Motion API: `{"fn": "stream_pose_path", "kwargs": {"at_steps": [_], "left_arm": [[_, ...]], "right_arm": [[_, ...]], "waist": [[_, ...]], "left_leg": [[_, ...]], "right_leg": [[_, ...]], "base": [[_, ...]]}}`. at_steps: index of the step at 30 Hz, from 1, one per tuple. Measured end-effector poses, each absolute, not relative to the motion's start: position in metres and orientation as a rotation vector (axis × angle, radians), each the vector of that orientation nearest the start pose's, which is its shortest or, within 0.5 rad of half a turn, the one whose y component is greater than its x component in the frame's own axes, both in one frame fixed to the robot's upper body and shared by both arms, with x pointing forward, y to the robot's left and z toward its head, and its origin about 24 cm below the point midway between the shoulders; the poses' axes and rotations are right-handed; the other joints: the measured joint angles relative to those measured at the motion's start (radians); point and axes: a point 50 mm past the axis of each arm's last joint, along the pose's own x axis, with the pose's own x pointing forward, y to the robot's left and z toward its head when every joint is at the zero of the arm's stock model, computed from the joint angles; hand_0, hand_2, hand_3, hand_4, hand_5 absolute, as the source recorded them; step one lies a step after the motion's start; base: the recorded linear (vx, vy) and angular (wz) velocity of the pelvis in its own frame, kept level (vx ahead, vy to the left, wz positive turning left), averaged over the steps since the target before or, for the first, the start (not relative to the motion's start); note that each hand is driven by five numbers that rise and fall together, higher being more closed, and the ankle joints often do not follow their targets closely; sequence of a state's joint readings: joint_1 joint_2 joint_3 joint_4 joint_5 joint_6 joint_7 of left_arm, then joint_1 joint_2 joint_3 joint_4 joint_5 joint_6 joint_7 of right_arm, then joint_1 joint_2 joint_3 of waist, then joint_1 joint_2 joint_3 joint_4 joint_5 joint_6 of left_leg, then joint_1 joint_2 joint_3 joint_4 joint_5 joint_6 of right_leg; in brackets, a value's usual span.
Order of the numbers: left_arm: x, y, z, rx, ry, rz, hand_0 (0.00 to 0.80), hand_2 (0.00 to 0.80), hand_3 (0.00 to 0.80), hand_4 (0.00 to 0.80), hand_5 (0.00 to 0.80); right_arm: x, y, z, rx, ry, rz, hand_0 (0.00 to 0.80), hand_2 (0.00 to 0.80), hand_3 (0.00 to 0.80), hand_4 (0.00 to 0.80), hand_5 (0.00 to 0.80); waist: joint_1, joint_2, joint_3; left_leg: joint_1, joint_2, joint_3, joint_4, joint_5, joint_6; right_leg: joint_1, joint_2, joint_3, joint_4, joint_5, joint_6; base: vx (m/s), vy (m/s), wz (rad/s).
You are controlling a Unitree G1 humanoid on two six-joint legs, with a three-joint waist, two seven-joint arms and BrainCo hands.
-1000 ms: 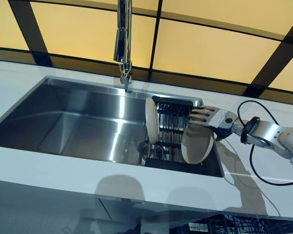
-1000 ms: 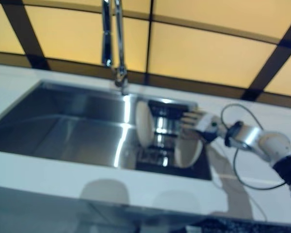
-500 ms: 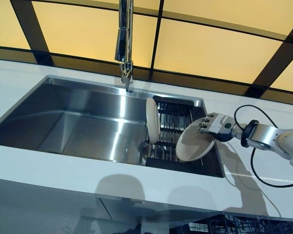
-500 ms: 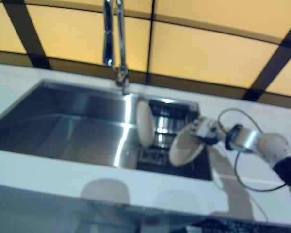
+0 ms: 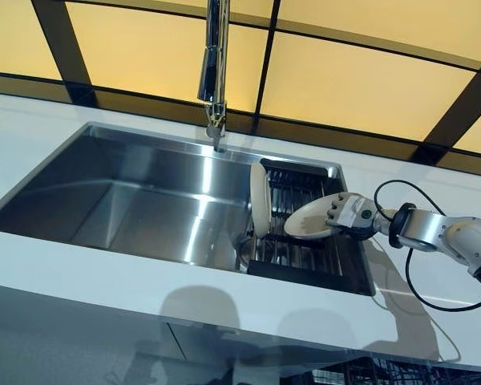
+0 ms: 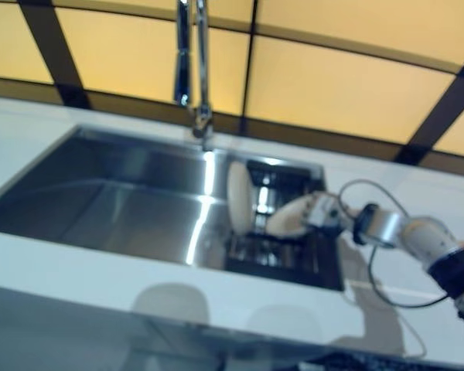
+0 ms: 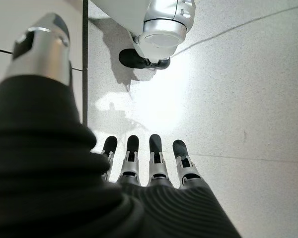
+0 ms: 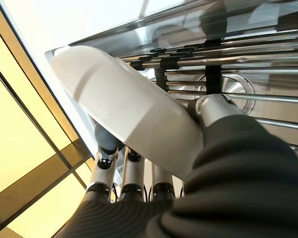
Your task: Take plates into dishwasher
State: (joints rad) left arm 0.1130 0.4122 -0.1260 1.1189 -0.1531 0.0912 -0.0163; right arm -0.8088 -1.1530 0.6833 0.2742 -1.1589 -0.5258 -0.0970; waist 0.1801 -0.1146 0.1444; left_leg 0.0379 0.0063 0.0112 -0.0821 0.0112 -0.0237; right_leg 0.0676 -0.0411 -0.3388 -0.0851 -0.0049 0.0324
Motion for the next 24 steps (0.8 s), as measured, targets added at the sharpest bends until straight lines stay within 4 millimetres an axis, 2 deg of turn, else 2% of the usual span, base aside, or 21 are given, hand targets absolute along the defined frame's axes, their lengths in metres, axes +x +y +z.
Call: {"fn": "stream_pose_path", "kwargs": {"at_steps": [13, 17, 24], "left_arm": [[0.058, 0.297, -0.145, 0.278, 1.312, 0.217, 0.000, 0.000, 0.000, 0.000, 0.000], [0.057, 0.296, -0.145, 0.277, 1.313, 0.217, 0.000, 0.000, 0.000, 0.000, 0.000], [0.056, 0.293, -0.146, 0.272, 1.317, 0.218, 0.000, 0.000, 0.000, 0.000, 0.000]], "right_arm": [[0.324, -0.231, 0.182, -2.418, -0.605, 0.626, 0.800, 0.800, 0.800, 0.800, 0.800], [0.324, -0.245, 0.189, -2.460, -0.548, 0.600, 0.800, 0.800, 0.800, 0.800, 0.800], [0.325, -0.269, 0.205, -2.458, -0.447, 0.498, 0.800, 0.800, 0.800, 0.800, 0.800]], "waist": [[-0.005, -0.001, -0.008], [-0.007, -0.001, -0.009], [-0.044, 0.001, -0.038]], "left_leg": [[0.004, 0.000, 0.002, 0.001, 0.000, 0.000], [0.011, 0.001, 0.005, 0.001, 0.000, 0.000], [0.022, 0.001, 0.020, -0.001, 0.000, 0.000]], "right_leg": [[0.002, 0.000, 0.001, 0.000, 0.000, 0.000], [0.007, 0.000, 0.003, 0.000, 0.000, 0.000], [0.014, 0.001, 0.018, 0.000, 0.000, 0.000]], "base": [[0.000, 0.000, 0.00], [0.000, 0.000, 0.00], [-0.015, 0.020, -0.05]]}}
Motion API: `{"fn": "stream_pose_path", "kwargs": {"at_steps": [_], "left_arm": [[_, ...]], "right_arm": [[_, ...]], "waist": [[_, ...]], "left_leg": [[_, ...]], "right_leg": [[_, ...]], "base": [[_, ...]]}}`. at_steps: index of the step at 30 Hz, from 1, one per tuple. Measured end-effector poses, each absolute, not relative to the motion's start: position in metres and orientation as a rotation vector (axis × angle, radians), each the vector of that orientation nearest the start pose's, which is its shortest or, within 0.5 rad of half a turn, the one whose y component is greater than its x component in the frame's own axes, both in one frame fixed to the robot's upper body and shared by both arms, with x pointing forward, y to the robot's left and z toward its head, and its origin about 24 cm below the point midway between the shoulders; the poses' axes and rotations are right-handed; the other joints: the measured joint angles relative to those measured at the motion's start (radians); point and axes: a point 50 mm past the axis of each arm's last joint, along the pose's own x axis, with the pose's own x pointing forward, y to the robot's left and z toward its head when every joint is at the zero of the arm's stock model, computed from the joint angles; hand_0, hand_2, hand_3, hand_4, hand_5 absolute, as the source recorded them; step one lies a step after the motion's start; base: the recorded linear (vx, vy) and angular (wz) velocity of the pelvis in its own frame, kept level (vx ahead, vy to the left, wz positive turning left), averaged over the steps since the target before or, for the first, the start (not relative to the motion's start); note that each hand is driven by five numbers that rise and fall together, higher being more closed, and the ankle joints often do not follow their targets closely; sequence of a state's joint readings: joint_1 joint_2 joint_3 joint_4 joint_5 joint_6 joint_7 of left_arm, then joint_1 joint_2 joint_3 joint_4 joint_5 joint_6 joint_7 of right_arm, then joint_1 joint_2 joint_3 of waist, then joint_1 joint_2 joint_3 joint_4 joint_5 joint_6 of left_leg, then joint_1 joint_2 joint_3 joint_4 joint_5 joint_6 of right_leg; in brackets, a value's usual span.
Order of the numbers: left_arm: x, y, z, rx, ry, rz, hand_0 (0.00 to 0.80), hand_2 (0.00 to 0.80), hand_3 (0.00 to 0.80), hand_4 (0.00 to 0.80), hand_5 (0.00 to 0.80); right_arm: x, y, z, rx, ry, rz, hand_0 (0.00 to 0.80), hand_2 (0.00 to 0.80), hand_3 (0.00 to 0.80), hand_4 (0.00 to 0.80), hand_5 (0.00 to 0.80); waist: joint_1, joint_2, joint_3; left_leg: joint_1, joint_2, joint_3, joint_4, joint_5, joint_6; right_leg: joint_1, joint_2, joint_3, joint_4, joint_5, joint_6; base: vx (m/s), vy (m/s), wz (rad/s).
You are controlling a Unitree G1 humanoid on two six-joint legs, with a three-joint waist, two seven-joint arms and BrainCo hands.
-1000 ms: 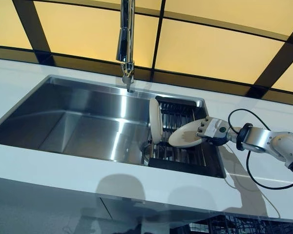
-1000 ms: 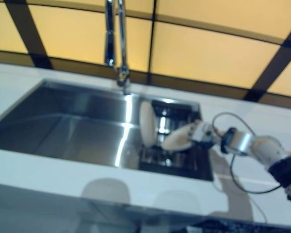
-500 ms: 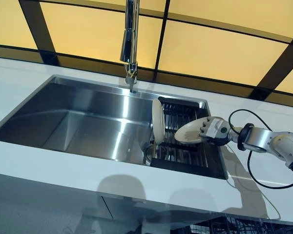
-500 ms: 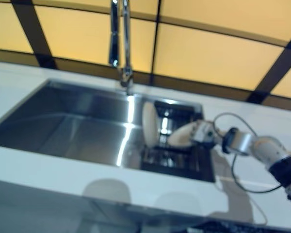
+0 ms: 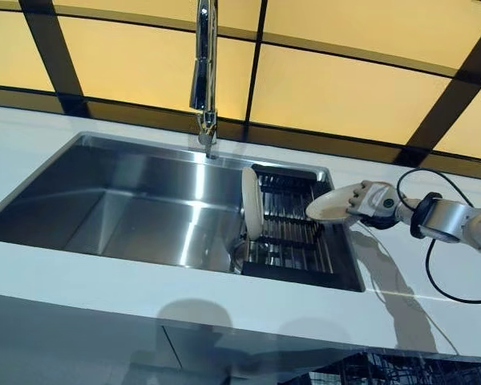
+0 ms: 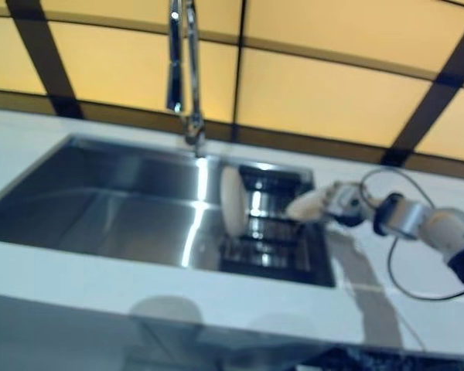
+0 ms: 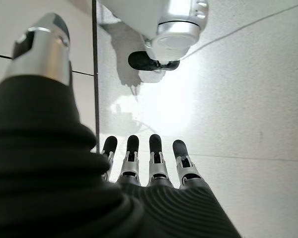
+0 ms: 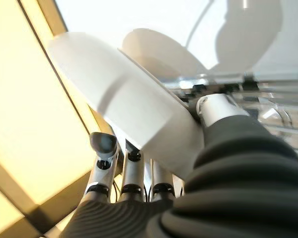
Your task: Take plates into dishwasher
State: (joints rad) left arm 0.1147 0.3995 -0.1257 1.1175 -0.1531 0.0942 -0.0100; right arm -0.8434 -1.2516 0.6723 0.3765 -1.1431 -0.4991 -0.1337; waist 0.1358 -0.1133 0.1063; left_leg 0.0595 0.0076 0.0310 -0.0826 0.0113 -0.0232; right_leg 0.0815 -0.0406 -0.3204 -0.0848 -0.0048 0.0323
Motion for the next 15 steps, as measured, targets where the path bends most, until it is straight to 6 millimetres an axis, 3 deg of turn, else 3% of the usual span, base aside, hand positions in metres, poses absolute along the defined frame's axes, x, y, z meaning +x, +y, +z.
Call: {"fn": "stream_pose_path", "kwargs": {"at_steps": [15], "left_arm": [[0.059, 0.280, -0.151, 0.242, 1.318, 0.201, 0.000, 0.000, 0.000, 0.000, 0.000]], "right_arm": [[0.320, -0.304, 0.257, -2.165, -0.362, 0.079, 0.800, 0.800, 0.800, 0.800, 0.800]], "waist": [[-0.091, 0.058, -0.041]], "left_leg": [[0.016, 0.008, 0.074, -0.001, -0.003, 0.002]], "right_leg": [[-0.017, 0.007, 0.070, 0.001, 0.011, -0.006]], "base": [[-0.009, 0.031, -0.14]]}}
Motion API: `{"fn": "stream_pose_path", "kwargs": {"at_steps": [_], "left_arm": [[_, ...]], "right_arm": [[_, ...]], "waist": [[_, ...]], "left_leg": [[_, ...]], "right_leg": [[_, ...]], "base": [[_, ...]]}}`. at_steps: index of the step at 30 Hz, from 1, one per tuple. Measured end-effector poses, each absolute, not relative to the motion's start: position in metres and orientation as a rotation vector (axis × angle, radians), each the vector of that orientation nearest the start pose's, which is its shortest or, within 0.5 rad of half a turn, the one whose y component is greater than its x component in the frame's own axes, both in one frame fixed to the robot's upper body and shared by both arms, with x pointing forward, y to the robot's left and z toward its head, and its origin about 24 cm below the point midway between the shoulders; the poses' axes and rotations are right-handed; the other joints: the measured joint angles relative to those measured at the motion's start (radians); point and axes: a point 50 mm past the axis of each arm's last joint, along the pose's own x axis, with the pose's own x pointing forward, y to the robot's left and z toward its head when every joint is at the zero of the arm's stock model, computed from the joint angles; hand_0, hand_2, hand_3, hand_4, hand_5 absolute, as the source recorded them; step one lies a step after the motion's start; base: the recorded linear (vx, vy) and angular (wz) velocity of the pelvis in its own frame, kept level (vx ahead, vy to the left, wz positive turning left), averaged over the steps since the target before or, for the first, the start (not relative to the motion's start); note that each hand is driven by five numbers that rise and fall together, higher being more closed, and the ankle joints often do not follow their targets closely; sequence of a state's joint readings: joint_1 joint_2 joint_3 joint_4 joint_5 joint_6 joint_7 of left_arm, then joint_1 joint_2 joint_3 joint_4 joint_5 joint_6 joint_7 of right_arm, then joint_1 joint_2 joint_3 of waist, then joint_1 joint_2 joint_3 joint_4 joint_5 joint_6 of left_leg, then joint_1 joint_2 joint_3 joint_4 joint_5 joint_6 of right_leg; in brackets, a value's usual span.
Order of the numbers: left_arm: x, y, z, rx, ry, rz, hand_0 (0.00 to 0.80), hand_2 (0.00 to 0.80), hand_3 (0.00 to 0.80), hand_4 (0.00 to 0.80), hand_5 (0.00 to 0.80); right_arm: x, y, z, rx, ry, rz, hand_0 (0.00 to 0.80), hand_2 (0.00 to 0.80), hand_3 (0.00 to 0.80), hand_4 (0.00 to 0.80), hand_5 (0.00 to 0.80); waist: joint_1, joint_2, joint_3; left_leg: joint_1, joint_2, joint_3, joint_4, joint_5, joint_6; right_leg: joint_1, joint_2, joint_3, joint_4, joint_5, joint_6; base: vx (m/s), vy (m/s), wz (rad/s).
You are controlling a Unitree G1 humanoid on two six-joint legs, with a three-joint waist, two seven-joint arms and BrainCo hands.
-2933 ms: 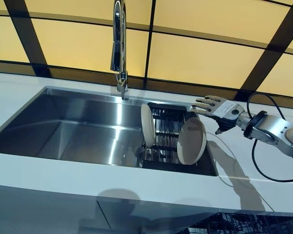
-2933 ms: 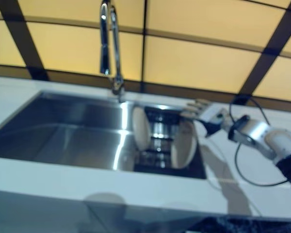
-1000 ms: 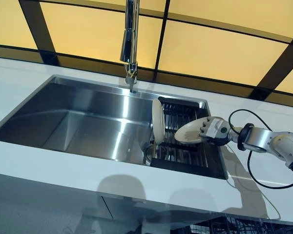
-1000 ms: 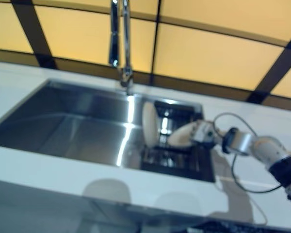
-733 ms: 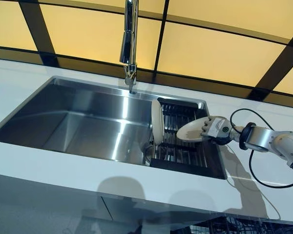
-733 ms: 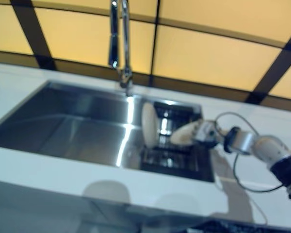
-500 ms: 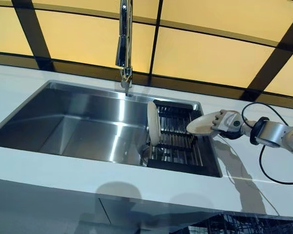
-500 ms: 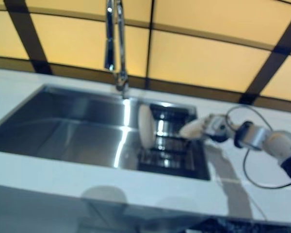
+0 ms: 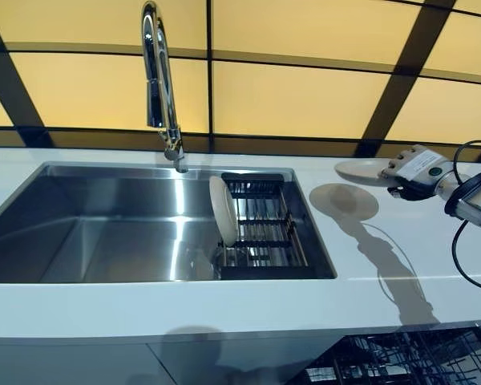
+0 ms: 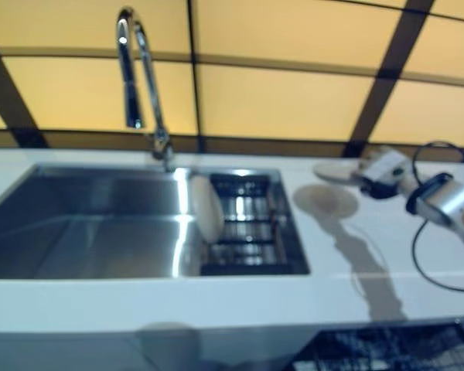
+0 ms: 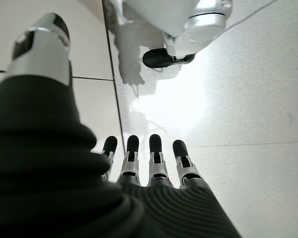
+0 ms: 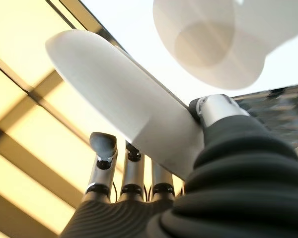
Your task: Take plates into dishwasher
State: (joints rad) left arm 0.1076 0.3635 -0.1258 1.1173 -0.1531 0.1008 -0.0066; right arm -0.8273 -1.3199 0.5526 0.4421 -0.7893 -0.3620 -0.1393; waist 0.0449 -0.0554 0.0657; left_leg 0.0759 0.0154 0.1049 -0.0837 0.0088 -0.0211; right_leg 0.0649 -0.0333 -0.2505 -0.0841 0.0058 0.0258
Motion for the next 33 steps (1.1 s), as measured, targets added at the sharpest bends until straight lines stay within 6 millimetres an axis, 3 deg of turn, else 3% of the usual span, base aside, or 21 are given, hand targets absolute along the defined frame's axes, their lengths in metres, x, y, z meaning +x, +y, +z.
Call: {"fn": "stream_pose_path", "kwargs": {"at_steps": [7, 13, 16, 17, 18, 19, 20, 21, 22, 23, 24, 28, 33], "left_arm": [[0.057, 0.282, -0.151, 0.216, 1.333, 0.256, 0.000, 0.000, 0.000, 0.000, 0.000], [0.036, 0.289, -0.151, 0.154, 1.371, 0.368, 0.000, 0.000, 0.000, 0.000, 0.000], [0.051, 0.294, -0.147, 0.174, 1.327, 0.362, 0.000, 0.000, 0.000, 0.000, 0.000], [0.064, 0.294, -0.146, 0.178, 1.306, 0.367, 0.000, 0.000, 0.000, 0.000, 0.000], [0.071, 0.293, -0.145, 0.173, 1.289, 0.371, 0.000, 0.000, 0.000, 0.000, 0.000], [0.083, 0.292, -0.143, 0.159, 1.259, 0.378, 0.000, 0.000, 0.000, 0.000, 0.000], [0.098, 0.291, -0.139, 0.148, 1.216, 0.378, 0.000, 0.000, 0.000, 0.000, 0.000], [0.112, 0.287, -0.136, 0.131, 1.178, 0.367, 0.000, 0.000, 0.000, 0.000, 0.000], [0.115, 0.285, -0.136, 0.127, 1.174, 0.360, 0.000, 0.000, 0.000, 0.000, 0.000], [0.126, 0.280, -0.134, 0.119, 1.144, 0.342, 0.000, 0.000, 0.000, 0.000, 0.000], [0.135, 0.277, -0.131, 0.118, 1.114, 0.329, 0.000, 0.000, 0.000, 0.000, 0.000], [0.134, 0.281, -0.131, 0.135, 1.130, 0.334, 0.000, 0.000, 0.000, 0.000, 0.000], [0.107, 0.288, -0.138, 0.149, 1.222, 0.381, 0.000, 0.000, 0.000, 0.000, 0.000]], "right_arm": [[0.310, -0.321, 0.263, -2.137, -0.310, 0.000, 0.800, 0.800, 0.800, 0.800, 0.800], [0.305, -0.333, 0.263, -2.090, -0.287, -0.052, 0.800, 0.800, 0.800, 0.800, 0.800], [0.300, -0.349, 0.271, -2.105, -0.227, -0.123, 0.800, 0.800, 0.800, 0.800, 0.800], [0.299, -0.349, 0.277, -2.077, -0.239, -0.160, 0.800, 0.800, 0.800, 0.800, 0.800], [0.299, -0.350, 0.279, -2.064, -0.247, -0.174, 0.800, 0.800, 0.800, 0.800, 0.800], [0.299, -0.350, 0.280, -2.050, -0.255, -0.187, 0.800, 0.800, 0.800, 0.800, 0.800], [0.298, -0.349, 0.276, -2.042, -0.252, -0.175, 0.800, 0.800, 0.800, 0.800, 0.800], [0.295, -0.351, 0.278, -2.021, -0.261, -0.195, 0.800, 0.800, 0.800, 0.800, 0.800], [0.294, -0.351, 0.280, -2.009, -0.276, -0.213, 0.800, 0.800, 0.800, 0.800, 0.800], [0.290, -0.356, 0.280, -1.990, -0.268, -0.261, 0.800, 0.800, 0.800, 0.800, 0.800], [0.287, -0.364, 0.271, -1.985, -0.222, -0.285, 0.800, 0.800, 0.800, 0.800, 0.800], [0.285, -0.374, 0.263, -1.988, -0.156, -0.292, 0.800, 0.800, 0.800, 0.800, 0.800], [0.293, -0.366, 0.298, -1.958, -0.249, -0.392, 0.800, 0.800, 0.800, 0.800, 0.800]], "waist": [[-0.007, 0.002, -0.001], [-0.002, 0.009, 0.003], [0.005, 0.017, 0.012], [-0.005, 0.017, 0.015], [-0.006, 0.009, 0.020], [-0.006, -0.005, 0.029], [-0.016, -0.039, 0.036], [-0.053, -0.046, 0.035], [-0.065, -0.041, 0.036], [-0.089, -0.019, 0.042], [-0.102, 0.001, 0.045], [-0.109, -0.007, 0.051], [-0.069, 0.030, 0.079]], "left_leg": [[0.004, 0.011, 0.022, 0.001, -0.001, -0.002], [-0.010, 0.019, 0.001, 0.015, -0.002, -0.010], [-0.023, 0.022, -0.001, 0.020, 0.009, -0.017], [-0.046, 0.021, 0.007, 0.034, 0.010, -0.021], [-0.054, 0.024, 0.007, 0.047, 0.007, -0.025], [-0.059, 0.033, 0.010, 0.093, -0.014, -0.010], [-0.052, 0.055, 0.008, 0.175, -0.036, -0.039], [-0.044, 0.091, 0.010, 0.197, -0.054, -0.074], [-0.034, 0.114, 0.010, 0.181, -0.043, -0.075], [-0.008, 0.140, 0.003, 0.148, 0.022, -0.092], [0.014, 0.146, 0.003, 0.103, 0.021, -0.118], [0.034, 0.102, -0.005, 0.013, 0.021, -0.121], [0.034, 0.086, 0.003, 0.001, -0.027, -0.081]], "right_leg": [[-0.003, 0.009, 0.021, 0.000, 0.004, 0.002], [-0.001, 0.016, 0.003, -0.005, 0.003, 0.002], [-0.008, 0.011, -0.019, -0.001, 0.005, -0.006], [-0.024, 0.002, -0.024, 0.016, -0.004, -0.048], [-0.033, -0.005, -0.027, 0.021, -0.006, -0.055], [-0.037, -0.024, -0.027, 0.030, -0.004, -0.059], [-0.034, -0.063, -0.038, 0.046, 0.006, -0.049], [-0.049, -0.082, -0.056, 0.068, -0.002, -0.031], [-0.052, -0.082, -0.067, 0.070, -0.001, -0.027], [-0.058, -0.077, -0.073, 0.073, 0.005, -0.018], [-0.071, -0.074, -0.071, 0.084, 0.011, -0.006], [-0.109, -0.108, -0.061, 0.084, 0.044, 0.046], [-0.133, -0.119, -0.033, 0.081, 0.075, 0.074]], "base": [[-0.009, -0.114, -0.10], [-0.082, -0.103, 0.08], [-0.298, 0.085, 0.30], [-0.220, 0.106, 0.27], [-0.211, 0.099, 0.18], [-0.302, 0.099, 0.00], [-0.300, 0.065, 0.12], [-0.357, 0.044, 0.32], [-0.323, 0.004, 0.42], [-0.310, 0.033, 0.22], [-0.346, 0.057, 0.10], [-0.283, 0.065, 0.01], [-0.183, 0.092, -0.07]]}}
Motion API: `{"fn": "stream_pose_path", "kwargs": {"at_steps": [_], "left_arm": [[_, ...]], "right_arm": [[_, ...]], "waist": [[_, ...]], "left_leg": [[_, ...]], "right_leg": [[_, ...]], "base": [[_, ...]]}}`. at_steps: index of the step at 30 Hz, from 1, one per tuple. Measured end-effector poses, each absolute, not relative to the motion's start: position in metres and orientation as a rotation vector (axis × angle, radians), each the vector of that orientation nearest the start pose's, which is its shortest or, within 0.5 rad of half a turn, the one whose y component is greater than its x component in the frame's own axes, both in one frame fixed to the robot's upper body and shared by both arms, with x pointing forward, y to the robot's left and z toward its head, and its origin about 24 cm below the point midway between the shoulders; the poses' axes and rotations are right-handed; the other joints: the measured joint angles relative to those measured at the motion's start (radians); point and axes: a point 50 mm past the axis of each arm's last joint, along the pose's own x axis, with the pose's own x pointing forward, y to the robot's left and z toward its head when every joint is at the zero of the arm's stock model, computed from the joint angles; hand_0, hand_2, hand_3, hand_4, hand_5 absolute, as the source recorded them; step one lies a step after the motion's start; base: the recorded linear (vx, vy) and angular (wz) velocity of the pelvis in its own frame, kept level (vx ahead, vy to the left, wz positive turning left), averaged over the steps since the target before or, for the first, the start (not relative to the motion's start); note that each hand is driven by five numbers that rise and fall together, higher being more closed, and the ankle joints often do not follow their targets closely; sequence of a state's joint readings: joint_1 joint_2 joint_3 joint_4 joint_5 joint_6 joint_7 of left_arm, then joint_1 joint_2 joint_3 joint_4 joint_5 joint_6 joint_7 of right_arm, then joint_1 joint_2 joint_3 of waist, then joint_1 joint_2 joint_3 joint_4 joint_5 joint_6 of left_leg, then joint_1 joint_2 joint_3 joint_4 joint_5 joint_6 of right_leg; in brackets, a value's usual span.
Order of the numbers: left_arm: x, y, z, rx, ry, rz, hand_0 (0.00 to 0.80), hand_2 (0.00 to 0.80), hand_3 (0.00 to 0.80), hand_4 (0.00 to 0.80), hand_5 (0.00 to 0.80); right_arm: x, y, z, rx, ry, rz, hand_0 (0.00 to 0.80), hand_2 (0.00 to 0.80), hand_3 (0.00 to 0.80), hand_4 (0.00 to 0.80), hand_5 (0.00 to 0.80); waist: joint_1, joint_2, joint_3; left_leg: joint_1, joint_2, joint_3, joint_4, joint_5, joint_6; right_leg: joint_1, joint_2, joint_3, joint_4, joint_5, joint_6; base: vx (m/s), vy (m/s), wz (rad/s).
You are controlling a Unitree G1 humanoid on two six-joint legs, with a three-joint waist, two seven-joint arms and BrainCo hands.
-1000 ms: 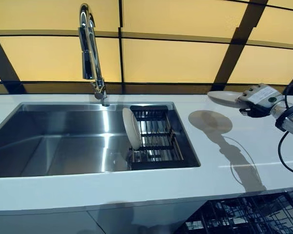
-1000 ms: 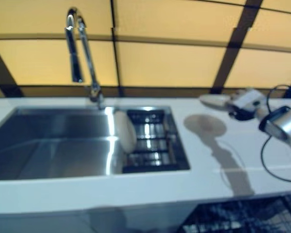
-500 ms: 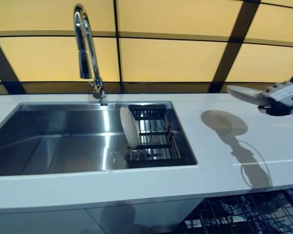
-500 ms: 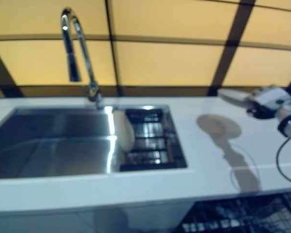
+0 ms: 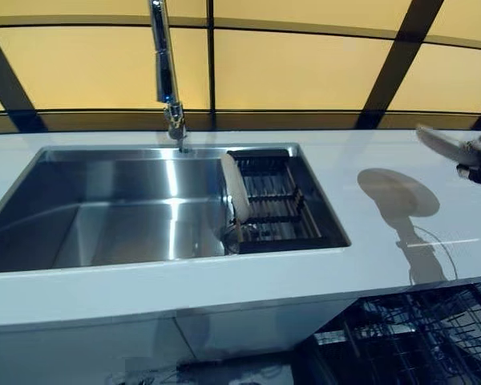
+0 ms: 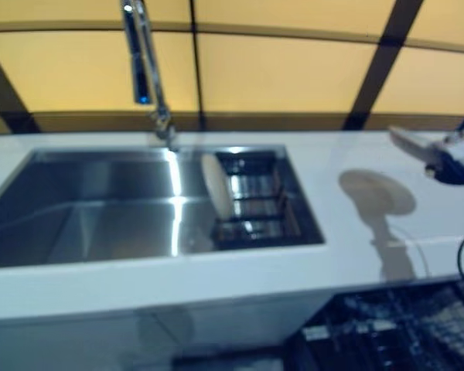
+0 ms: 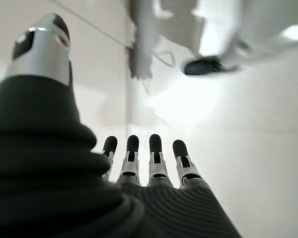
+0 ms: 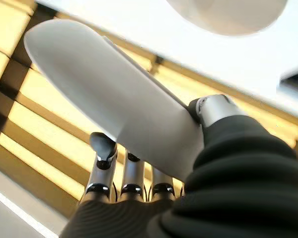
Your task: Take plates into dishwasher
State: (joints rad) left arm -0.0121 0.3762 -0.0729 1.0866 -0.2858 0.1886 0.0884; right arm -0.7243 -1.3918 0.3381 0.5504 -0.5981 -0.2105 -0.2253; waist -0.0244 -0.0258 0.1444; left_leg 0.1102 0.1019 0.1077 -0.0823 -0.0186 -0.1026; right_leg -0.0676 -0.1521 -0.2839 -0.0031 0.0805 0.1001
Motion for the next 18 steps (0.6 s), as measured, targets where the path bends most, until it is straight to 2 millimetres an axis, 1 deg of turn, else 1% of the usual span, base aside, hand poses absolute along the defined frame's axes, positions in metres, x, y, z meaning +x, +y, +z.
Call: {"fn": "stream_pose_path", "kwargs": {"at_steps": [2, 3, 4, 5, 6, 8, 10, 11, 12, 13, 14, 15, 16, 17, 18], "left_arm": [[0.093, 0.290, -0.141, 0.154, 1.253, 0.405, 0.000, 0.000, 0.000, 0.000, 0.000], [0.089, 0.291, -0.141, 0.154, 1.261, 0.411, 0.000, 0.000, 0.000, 0.000, 0.000], [0.081, 0.292, -0.143, 0.155, 1.280, 0.425, 0.000, 0.000, 0.000, 0.000, 0.000], [0.076, 0.293, -0.143, 0.159, 1.290, 0.430, 0.000, 0.000, 0.000, 0.000, 0.000], [0.075, 0.293, -0.143, 0.159, 1.290, 0.430, 0.000, 0.000, 0.000, 0.000, 0.000], [0.079, 0.293, -0.142, 0.159, 1.272, 0.423, 0.000, 0.000, 0.000, 0.000, 0.000], [0.086, 0.292, -0.140, 0.158, 1.241, 0.409, 0.000, 0.000, 0.000, 0.000, 0.000], [0.091, 0.292, -0.138, 0.166, 1.225, 0.393, 0.000, 0.000, 0.000, 0.000, 0.000], [0.097, 0.293, -0.135, 0.188, 1.210, 0.366, 0.000, 0.000, 0.000, 0.000, 0.000], [0.099, 0.295, -0.134, 0.191, 1.201, 0.361, 0.000, 0.000, 0.000, 0.000, 0.000], [0.101, 0.299, -0.132, 0.204, 1.196, 0.360, 0.000, 0.000, 0.000, 0.000, 0.000], [0.104, 0.306, -0.128, 0.234, 1.189, 0.358, 0.000, 0.000, 0.000, 0.000, 0.000], [0.105, 0.309, -0.126, 0.244, 1.189, 0.359, 0.000, 0.000, 0.000, 0.000, 0.000], [0.104, 0.316, -0.124, 0.269, 1.194, 0.361, 0.000, 0.000, 0.000, 0.000, 0.000], [0.105, 0.320, -0.122, 0.275, 1.200, 0.370, 0.000, 0.000, 0.000, 0.000, 0.000]], "right_arm": [[0.295, -0.364, 0.300, -1.957, -0.261, -0.396, 0.800, 0.800, 0.800, 0.800, 0.800], [0.295, -0.364, 0.300, -1.958, -0.259, -0.395, 0.800, 0.800, 0.800, 0.800, 0.800], [0.298, -0.361, 0.301, -1.958, -0.268, -0.386, 0.800, 0.800, 0.800, 0.800, 0.800], [0.299, -0.359, 0.302, -1.951, -0.276, -0.383, 0.800, 0.800, 0.800, 0.800, 0.800], [0.299, -0.359, 0.303, -1.941, -0.279, -0.385, 0.800, 0.800, 0.800, 0.800, 0.800], [0.299, -0.359, 0.303, -1.930, -0.275, -0.391, 0.800, 0.800, 0.800, 0.800, 0.800], [0.300, -0.359, 0.301, -1.912, -0.266, -0.397, 0.800, 0.800, 0.800, 0.800, 0.800], [0.300, -0.361, 0.296, -1.897, -0.254, -0.390, 0.800, 0.800, 0.800, 0.800, 0.800], [0.296, -0.364, 0.292, -1.882, -0.238, -0.400, 0.800, 0.800, 0.800, 0.800, 0.800], [0.295, -0.366, 0.289, -1.881, -0.224, -0.395, 0.800, 0.800, 0.800, 0.800, 0.800], [0.292, -0.371, 0.279, -1.879, -0.185, -0.379, 0.800, 0.800, 0.800, 0.800, 0.800], [0.287, -0.376, 0.270, -1.876, -0.148, -0.367, 0.800, 0.800, 0.800, 0.800, 0.800], [0.285, -0.377, 0.269, -1.871, -0.141, -0.370, 0.800, 0.800, 0.800, 0.800, 0.800], [0.284, -0.379, 0.271, -1.862, -0.138, -0.383, 0.800, 0.800, 0.800, 0.800, 0.800], [0.281, -0.382, 0.277, -1.838, -0.146, -0.416, 0.800, 0.800, 0.800, 0.800, 0.800]], "waist": [[0.032, 0.001, 0.002], [0.038, 0.001, 0.001], [0.045, 0.000, 0.001], [0.041, -0.001, 0.000], [0.041, -0.002, 0.000], [0.041, -0.004, 0.000], [0.039, -0.008, 0.001], [0.038, -0.014, 0.003], [0.036, -0.020, 0.006], [0.034, -0.023, 0.009], [0.027, -0.029, 0.013], [0.006, -0.036, 0.015], [0.002, -0.038, 0.014], [-0.013, -0.040, 0.015], [-0.020, -0.022, 0.017]], "left_leg": [[0.001, -0.014, 0.002, 0.007, -0.009, 0.006], [0.004, -0.018, 0.003, 0.009, -0.013, 0.012], [0.007, -0.023, 0.002, 0.014, -0.016, 0.017], [0.007, -0.028, 0.003, 0.018, -0.016, 0.020], [0.008, -0.031, 0.005, 0.022, -0.017, 0.022], [0.012, -0.036, 0.008, 0.025, -0.019, 0.023], [0.020, -0.041, 0.014, 0.033, -0.027, 0.018], [0.028, -0.049, 0.026, 0.041, -0.035, 0.022], [0.040, -0.059, 0.033, 0.038, -0.039, 0.028], [0.050, -0.066, 0.031, 0.036, -0.040, 0.032], [0.070, -0.077, 0.027, 0.031, -0.043, 0.041], [0.093, -0.089, 0.024, 0.026, -0.046, 0.051], [0.099, -0.095, 0.026, 0.024, -0.047, 0.055], [0.097, -0.094, 0.036, 0.020, -0.045, 0.065], [0.082, -0.083, 0.061, 0.005, -0.031, 0.079]], "right_leg": [[-0.010, -0.011, 0.017, 0.008, 0.008, 0.004], [-0.009, -0.013, 0.022, 0.007, 0.010, 0.004], [-0.007, -0.018, 0.028, 0.008, 0.015, 0.005], [-0.007, -0.024, 0.030, 0.009, 0.017, 0.008], [-0.007, -0.027, 0.031, 0.012, 0.020, 0.010], [-0.008, -0.028, 0.044, 0.015, 0.023, 0.010], [-0.011, -0.029, 0.067, 0.030, 0.023, 0.012], [-0.021, -0.037, 0.069, 0.052, 0.027, 0.008], [-0.034, -0.054, 0.038, 0.080, 0.030, 0.005], [-0.030, -0.062, 0.027, 0.083, 0.032, 0.005], [-0.003, -0.071, 0.030, 0.077, 0.035, 0.010], [0.016, -0.079, 0.036, 0.076, 0.039, 0.020], [0.016, -0.083, 0.043, 0.073, 0.047, 0.029], [0.012, -0.085, 0.051, 0.054, 0.076, 0.060], [0.000, -0.070, 0.063, 0.019, 0.134, 0.118]], "base": [[-0.229, 0.098, -0.07], [-0.250, 0.130, -0.13], [-0.147, 0.099, -0.10], [-0.224, 0.160, -0.09], [-0.223, 0.178, -0.09], [-0.149, 0.144, -0.16], [-0.059, 0.103, -0.30], [-0.090, 0.138, -0.42], [-0.125, 0.144, -0.39], [-0.176, 0.142, -0.22], [-0.234, 0.116, -0.09], [-0.302, 0.116, -0.10], [-0.374, 0.061, -0.23], [-0.353, 0.020, -0.36], [-0.328, 0.010, -0.38]]}}
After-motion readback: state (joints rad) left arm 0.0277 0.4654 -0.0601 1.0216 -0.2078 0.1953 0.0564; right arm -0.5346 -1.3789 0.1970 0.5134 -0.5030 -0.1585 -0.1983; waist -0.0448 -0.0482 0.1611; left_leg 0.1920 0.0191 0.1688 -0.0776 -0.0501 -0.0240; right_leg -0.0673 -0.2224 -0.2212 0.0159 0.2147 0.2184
